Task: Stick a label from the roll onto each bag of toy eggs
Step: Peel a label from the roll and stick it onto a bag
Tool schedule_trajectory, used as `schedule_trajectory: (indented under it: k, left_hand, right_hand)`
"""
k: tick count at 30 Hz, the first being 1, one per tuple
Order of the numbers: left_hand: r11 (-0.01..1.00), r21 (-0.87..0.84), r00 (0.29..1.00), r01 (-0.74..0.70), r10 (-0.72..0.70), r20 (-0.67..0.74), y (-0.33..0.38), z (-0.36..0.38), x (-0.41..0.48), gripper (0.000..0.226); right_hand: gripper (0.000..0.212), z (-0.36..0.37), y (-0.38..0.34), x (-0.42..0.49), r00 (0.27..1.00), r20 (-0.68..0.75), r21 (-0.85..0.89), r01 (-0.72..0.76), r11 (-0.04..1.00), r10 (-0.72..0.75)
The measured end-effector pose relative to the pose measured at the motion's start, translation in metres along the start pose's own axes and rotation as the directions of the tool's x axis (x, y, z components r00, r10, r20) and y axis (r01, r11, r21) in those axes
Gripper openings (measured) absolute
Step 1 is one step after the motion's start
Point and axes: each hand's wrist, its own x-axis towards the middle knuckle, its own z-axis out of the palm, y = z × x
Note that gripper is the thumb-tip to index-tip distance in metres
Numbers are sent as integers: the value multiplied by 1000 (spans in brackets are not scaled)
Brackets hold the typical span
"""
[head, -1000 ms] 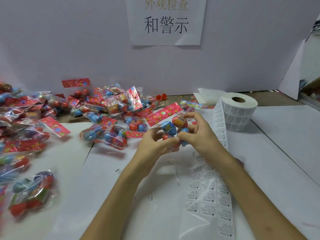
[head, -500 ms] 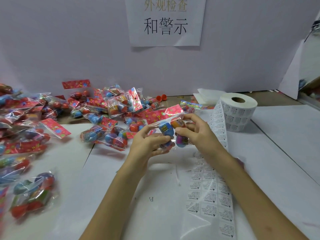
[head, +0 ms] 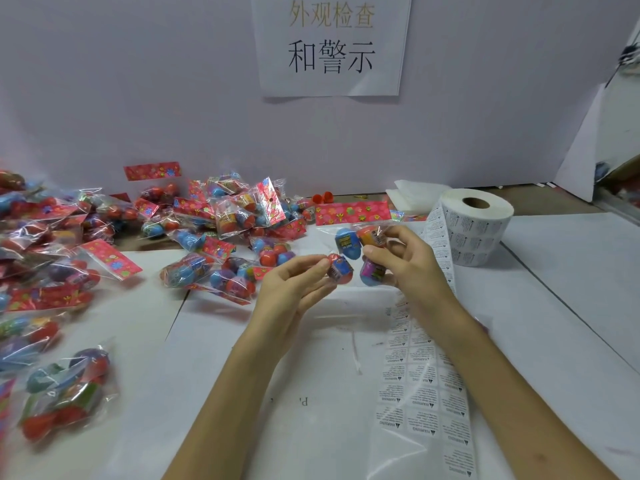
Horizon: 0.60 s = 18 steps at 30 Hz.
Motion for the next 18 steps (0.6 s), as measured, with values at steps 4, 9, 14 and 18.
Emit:
schedule_trajectory:
  k: [4, 9, 14, 18]
  left_hand:
    - [995, 77, 998, 58, -58, -4, -2, 0, 0, 51]
    - [992, 124, 999, 21, -15, -49, -3, 1, 1, 28]
    - [978, 206, 995, -18, 37, -91, -3, 1, 1, 13]
    - [991, 133, 998, 31, -24, -54, -2, 4, -2, 17]
  right_hand:
    - [30, 2, 1, -1, 1000, -13, 25, 0, 1000, 0]
    - [26, 3, 2, -1, 1000, 13, 28, 0, 1000, -1]
    - [21, 4, 3, -1, 999, 35, -8, 10, 1000, -10]
    - [19, 4, 2, -3, 999, 51, -30, 20, 999, -19]
